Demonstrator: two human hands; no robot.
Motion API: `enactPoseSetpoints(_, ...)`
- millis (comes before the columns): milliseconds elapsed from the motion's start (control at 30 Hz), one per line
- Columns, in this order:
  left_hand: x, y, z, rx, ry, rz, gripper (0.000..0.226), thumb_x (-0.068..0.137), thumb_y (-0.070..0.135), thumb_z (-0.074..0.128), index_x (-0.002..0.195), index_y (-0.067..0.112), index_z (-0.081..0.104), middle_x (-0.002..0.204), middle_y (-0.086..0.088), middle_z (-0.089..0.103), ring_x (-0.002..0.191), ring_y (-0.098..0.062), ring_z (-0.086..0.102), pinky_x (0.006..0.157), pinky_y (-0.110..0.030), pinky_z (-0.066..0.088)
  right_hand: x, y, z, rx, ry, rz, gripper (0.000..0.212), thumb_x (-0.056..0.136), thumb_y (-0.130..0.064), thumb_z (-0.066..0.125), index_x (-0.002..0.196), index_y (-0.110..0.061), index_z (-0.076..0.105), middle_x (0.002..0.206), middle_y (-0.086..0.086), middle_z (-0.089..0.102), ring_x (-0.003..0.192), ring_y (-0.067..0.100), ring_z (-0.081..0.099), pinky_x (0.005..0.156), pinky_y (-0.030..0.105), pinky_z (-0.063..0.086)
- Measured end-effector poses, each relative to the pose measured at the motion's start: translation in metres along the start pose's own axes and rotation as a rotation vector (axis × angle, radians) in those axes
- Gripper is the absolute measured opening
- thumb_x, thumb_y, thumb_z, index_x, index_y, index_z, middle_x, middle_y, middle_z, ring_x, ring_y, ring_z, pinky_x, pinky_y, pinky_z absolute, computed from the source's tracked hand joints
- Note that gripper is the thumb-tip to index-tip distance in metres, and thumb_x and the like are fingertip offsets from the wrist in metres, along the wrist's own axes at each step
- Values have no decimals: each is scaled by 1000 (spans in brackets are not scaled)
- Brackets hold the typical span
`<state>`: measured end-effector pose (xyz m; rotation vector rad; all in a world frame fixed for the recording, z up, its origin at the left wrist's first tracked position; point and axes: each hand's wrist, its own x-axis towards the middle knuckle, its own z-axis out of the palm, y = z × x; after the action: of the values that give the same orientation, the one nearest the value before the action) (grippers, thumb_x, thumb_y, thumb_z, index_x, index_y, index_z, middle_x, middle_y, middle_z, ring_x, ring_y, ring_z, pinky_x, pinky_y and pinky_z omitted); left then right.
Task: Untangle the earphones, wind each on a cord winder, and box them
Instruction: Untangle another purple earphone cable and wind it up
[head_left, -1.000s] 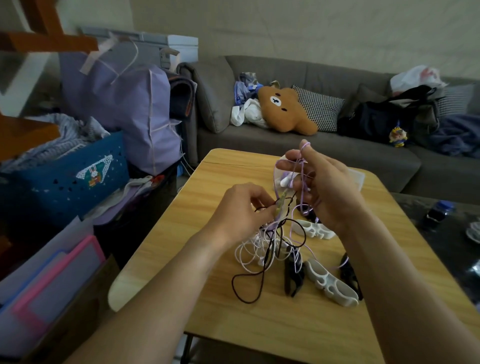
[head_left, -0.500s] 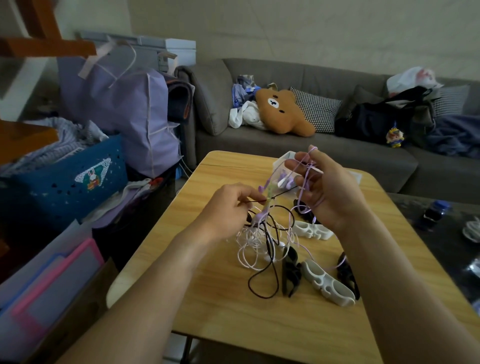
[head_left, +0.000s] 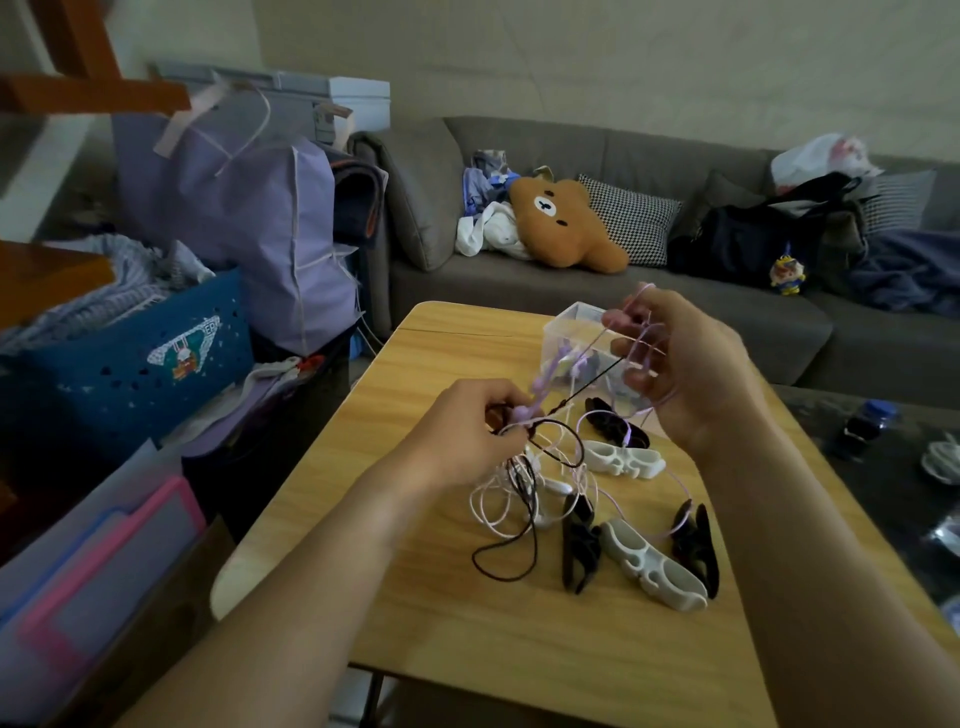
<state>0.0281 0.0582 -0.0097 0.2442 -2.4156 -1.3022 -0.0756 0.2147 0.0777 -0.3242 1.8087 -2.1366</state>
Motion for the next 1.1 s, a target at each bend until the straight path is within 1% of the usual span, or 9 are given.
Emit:
enactPoseSetpoints(100,2,-5,-10,58,57,-41,14,91,10,67,102,17,72,83,4,68,69,-10,61,62,-24,50,4,0,-12,-124,41,-68,5,90,-17,70,88,-17,73,82,-1,77,72,9,68,57,25,49)
enactPoseSetpoints(300,6,-19,-27,139,242,-121,15,88,13,69,92,27,71,83,9,68,78,-10,64,67,-24,49,12,1,-42,-462,-103,-58,7,85,-11,77,93,-11,76,84,9,78,71,14,73,49,23,45)
enactPoseSetpoints(433,5,-24,-33,299,374,-180,17,90,10,64,99,23,72,87,5,67,80,-15,64,67,-25,45,15,2,-57,-705,-208,49,7,88,-6,73,95,-6,75,80,11,77,51,9,61,39,19,41)
enactPoseSetpoints(567,2,-28,-41,335,486,-238,16,93,8,62,95,23,67,88,2,66,73,-12,60,58,-21,41,20,5,-66,-721,-131,8,18,98,-21,63,98,-7,74,68,6,72,45,11,39,44,23,35)
enactPoseSetpoints(700,2,-33,-43,320,554,-271,20,91,4,61,101,17,71,99,-4,73,84,-22,66,71,-28,48,19,1,-69,-865,-110,-76,32,81,-50,75,92,-21,76,76,4,62,65,15,48,57,29,41)
enactPoseSetpoints(800,0,-35,-44,314,587,-278,23,89,1,60,103,13,73,106,-6,74,93,-26,68,79,-30,52,15,0,-71,-1101,-318,-23,36,61,-47,87,87,-25,78,73,-6,62,69,10,52,58,23,37)
enactPoseSetpoints(900,0,-33,-45,302,607,-288,23,89,0,59,103,10,74,108,-4,74,97,-26,68,83,-32,52,19,8,-69,-1280,-370,9,16,71,-37,87,76,-25,78,68,-13,69,77,6,62,60,20,42)
enactPoseSetpoints(1033,-1,-35,-47,298,610,-359,23,90,0,58,102,15,72,110,-6,72,95,-25,67,82,-33,54,23,10,-69,-1163,-256,-129,19,90,-32,71,77,-18,74,85,-1,73,86,15,63,70,30,44)
enactPoseSetpoints(1100,0,-34,-48,305,515,-437,28,88,2,61,105,22,69,114,-8,69,98,-26,65,88,-41,55,21,8,-67,-921,-173,-247,17,96,-26,64,85,-16,71,89,1,75,76,2,63,67,29,43)
